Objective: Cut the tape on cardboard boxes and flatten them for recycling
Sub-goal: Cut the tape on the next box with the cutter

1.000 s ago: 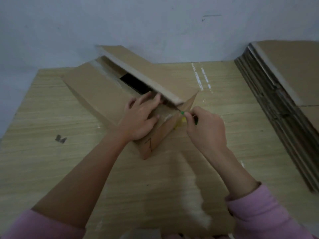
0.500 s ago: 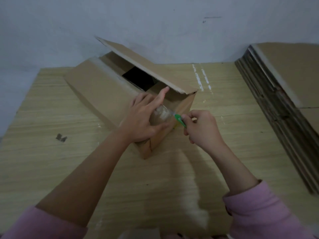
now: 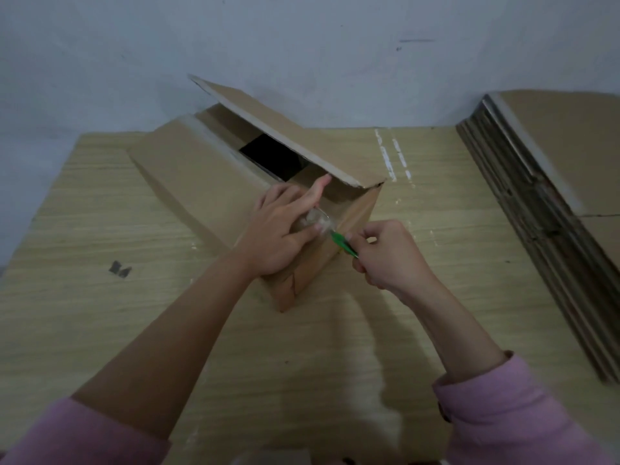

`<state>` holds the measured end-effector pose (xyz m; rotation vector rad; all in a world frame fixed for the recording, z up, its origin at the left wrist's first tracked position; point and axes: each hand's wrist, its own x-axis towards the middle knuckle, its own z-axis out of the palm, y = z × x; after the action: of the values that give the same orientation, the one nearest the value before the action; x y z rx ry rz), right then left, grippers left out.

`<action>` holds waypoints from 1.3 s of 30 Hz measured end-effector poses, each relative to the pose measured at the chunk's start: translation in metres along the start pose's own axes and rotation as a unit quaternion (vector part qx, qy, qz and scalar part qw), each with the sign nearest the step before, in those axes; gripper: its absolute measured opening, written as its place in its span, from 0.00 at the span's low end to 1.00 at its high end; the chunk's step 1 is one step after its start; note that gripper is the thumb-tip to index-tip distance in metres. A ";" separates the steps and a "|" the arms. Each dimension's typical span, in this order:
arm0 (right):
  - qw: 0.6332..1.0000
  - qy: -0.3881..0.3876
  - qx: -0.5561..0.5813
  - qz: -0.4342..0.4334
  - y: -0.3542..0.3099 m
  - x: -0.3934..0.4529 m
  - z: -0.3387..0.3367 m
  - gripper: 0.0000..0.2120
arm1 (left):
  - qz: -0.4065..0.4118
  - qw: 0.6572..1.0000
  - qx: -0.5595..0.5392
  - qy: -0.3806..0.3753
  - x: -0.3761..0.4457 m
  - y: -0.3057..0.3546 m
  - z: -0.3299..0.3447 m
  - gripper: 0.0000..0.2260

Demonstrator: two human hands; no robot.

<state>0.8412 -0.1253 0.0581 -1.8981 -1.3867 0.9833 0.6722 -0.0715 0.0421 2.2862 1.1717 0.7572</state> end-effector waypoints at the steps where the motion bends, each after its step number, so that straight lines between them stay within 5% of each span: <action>1: 1.000 -0.006 -0.003 -0.012 -0.004 -0.001 0.005 0.17 | 0.000 1.000 -0.011 0.004 0.001 -0.001 0.000 0.28; 7: 0.999 0.001 0.008 -0.051 -0.001 -0.010 0.013 0.17 | 0.002 0.999 -0.039 0.019 0.002 -0.003 -0.003 0.27; 10: 0.995 0.090 0.025 -0.041 0.024 -0.013 -0.004 0.13 | 0.006 1.000 -0.021 0.011 -0.001 -0.003 -0.003 0.30; 13: 0.985 0.154 -0.073 -0.015 0.059 -0.014 -0.019 0.05 | 0.009 1.000 -0.005 0.000 0.001 -0.003 -0.002 0.33; 16: 0.960 0.187 -0.207 -0.027 0.098 -0.007 -0.022 0.12 | 0.022 1.000 0.009 0.005 0.001 -0.004 0.000 0.35; 22: 0.939 0.205 -0.268 -0.063 0.130 0.003 -0.011 0.17 | 0.022 0.999 0.030 0.004 0.000 -0.003 0.002 0.35; 26: 0.926 0.238 -0.278 -0.088 0.113 0.006 -0.002 0.16 | 0.023 0.999 0.038 -0.002 0.000 -0.002 0.001 0.35; 32: 0.889 0.206 -0.122 -0.391 0.027 0.012 0.011 0.16 | 0.024 0.999 0.038 -0.015 0.000 0.001 -0.004 0.35; 35: 0.897 0.168 -0.123 -0.389 -0.002 0.020 0.005 0.25 | 0.024 0.998 0.052 -0.003 0.005 0.008 -0.013 0.36; 39: 0.899 0.225 -0.122 -0.356 -0.014 0.026 -0.009 0.30 | 0.075 0.989 0.122 0.035 0.012 0.024 -0.049 0.34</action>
<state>0.8459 -0.0962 0.0687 -1.4359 -1.7532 0.0097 0.6596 -0.0674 0.0961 2.5928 1.1919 0.7916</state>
